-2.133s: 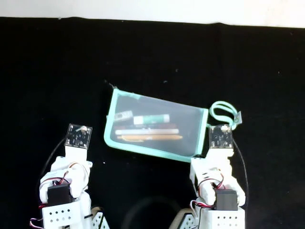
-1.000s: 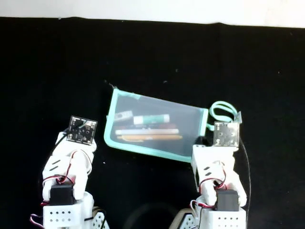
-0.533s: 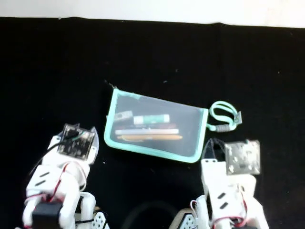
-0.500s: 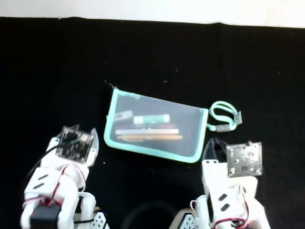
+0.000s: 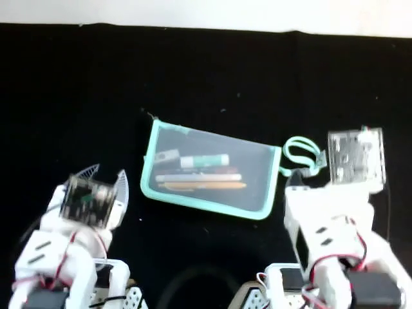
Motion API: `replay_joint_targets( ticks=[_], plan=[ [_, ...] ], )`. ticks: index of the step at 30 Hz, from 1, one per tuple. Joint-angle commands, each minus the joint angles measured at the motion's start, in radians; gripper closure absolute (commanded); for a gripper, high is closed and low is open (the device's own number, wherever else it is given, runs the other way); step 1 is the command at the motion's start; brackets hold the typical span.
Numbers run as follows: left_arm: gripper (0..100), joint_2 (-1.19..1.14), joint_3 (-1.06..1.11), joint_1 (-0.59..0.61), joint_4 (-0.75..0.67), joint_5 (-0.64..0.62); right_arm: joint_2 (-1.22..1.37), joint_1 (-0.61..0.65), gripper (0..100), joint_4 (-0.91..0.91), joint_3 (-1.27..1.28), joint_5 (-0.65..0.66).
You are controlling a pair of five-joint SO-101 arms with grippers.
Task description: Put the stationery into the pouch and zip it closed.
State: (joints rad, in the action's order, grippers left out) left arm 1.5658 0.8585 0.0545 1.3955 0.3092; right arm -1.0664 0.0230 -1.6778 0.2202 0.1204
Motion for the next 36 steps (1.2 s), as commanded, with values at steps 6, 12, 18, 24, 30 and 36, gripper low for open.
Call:
replay_joint_targets(
  ticks=[6,12,18,24,30,36],
  plan=[
    [84,-0.572,-0.188,-0.005,0.003,-0.008,0.292,-0.016,68.7,0.007,-0.191,-0.012],
    [84,-0.842,-0.208,-0.010,0.002,-0.006,0.516,-0.208,68.7,0.160,-0.197,-0.006],
    [70,-1.007,-0.209,-0.010,0.000,-0.006,0.768,-0.265,68.7,0.232,-0.194,0.057],
    [63,-1.102,-0.209,-0.007,-0.003,-0.009,1.004,-0.265,68.5,0.371,-0.196,0.060],
    [63,-1.125,-0.209,-0.007,-0.003,-0.009,1.187,-0.265,68.5,0.430,-0.203,0.110],
    [63,-1.125,-0.205,-0.007,0.002,-0.011,1.288,-0.268,68.4,0.489,-0.203,0.212]
  ],
)
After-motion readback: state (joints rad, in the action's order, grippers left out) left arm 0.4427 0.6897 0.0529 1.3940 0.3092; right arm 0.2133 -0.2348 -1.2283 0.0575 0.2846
